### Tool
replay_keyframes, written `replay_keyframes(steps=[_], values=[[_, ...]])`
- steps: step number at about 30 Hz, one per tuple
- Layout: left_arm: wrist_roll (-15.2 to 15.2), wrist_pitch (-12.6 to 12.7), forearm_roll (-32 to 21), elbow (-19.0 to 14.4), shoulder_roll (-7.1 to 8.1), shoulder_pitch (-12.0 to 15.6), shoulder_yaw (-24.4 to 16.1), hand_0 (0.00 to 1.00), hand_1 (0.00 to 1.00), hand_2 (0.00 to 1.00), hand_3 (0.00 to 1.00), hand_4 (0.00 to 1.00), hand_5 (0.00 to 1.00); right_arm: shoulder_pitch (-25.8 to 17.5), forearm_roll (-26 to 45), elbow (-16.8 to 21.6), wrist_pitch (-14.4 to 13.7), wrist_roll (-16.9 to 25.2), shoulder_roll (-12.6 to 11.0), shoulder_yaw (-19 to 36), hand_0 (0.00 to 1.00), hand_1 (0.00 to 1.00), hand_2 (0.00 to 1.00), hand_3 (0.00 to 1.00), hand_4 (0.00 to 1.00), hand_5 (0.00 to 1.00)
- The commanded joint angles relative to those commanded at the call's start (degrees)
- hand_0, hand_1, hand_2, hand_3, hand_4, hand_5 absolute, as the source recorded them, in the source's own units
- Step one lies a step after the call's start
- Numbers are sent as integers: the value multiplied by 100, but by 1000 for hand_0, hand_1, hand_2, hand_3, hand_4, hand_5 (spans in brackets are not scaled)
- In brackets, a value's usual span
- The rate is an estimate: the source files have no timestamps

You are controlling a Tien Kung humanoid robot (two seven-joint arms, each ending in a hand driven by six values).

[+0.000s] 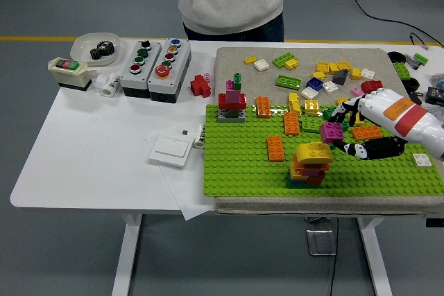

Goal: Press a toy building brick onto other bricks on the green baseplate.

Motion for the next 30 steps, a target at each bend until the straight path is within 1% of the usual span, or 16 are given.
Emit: replay_keyframes(steps=[8, 13, 19, 20, 30], values=[[2, -2, -3, -2, 0, -6, -2, 779, 770, 740, 585, 646, 660, 61, -20, 43, -90, 111, 4, -180, 393, 449, 525, 550, 676, 289], [4, -5, 6, -3, -2, -6, -6, 779, 770, 740, 585, 646, 660, 107, -4, 56, -76, 109, 10, -256, 393, 449, 525, 550, 676, 289], [5, -9, 5, -3, 0, -7, -6, 780, 770, 741, 585, 646, 661, 186, 117, 91, 44, -8, -11, -353, 392, 453, 526, 552, 683, 293], [4, -10, 4, -4, 1, -7, -3, 779, 770, 740, 585, 645, 660, 200, 147, 98, 74, -40, -10, -362, 390, 455, 531, 552, 699, 307], [1, -10, -6, -6, 8, -12, 10, 779, 770, 740, 586, 645, 660, 185, 381, 184, 189, -278, -2, -359, 391, 455, 532, 553, 707, 314]])
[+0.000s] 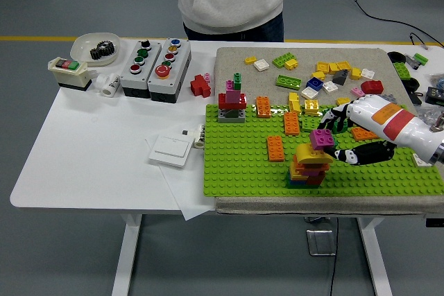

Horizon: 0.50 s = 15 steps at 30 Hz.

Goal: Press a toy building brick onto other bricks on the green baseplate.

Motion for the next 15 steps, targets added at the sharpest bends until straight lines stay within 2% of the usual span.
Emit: replay_keyframes(steps=[15], values=[[-3, 3, -21, -2, 0, 3, 12, 779, 770, 741, 585, 647, 660, -20, 142, 133, 38, -95, 48, -66, 392, 457, 534, 556, 719, 327]])
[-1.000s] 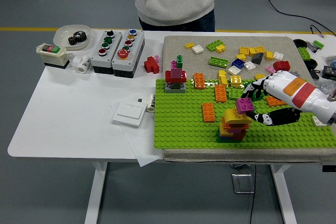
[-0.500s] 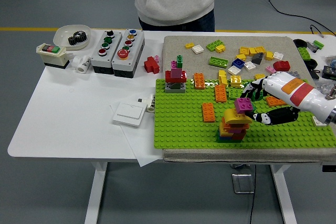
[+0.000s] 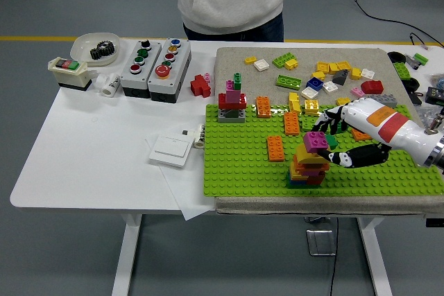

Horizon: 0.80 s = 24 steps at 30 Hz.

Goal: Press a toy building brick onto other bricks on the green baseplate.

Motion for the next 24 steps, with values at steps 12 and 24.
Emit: replay_keyframes(steps=[12, 24], values=[[-2, 0, -8, -2, 2, -2, 10, 778, 771, 741, 585, 647, 662, -4, -8, -76, 14, -5, 14, -29, 391, 457, 536, 561, 725, 339], [-2, 1, -7, -4, 0, -5, 12, 778, 771, 741, 586, 648, 662, -7, -9, -161, 21, -1, 39, -33, 393, 457, 537, 561, 726, 341]])
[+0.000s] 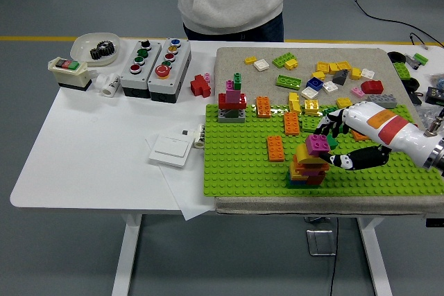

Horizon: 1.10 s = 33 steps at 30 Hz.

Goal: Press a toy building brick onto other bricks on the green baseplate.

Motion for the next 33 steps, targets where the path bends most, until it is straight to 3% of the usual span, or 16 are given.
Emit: replay_keyframes(steps=[33], values=[[-9, 8, -23, -7, 1, 0, 21, 778, 771, 742, 586, 649, 662, -16, 9, -80, 50, 10, 5, 12, 394, 463, 543, 575, 733, 349]])
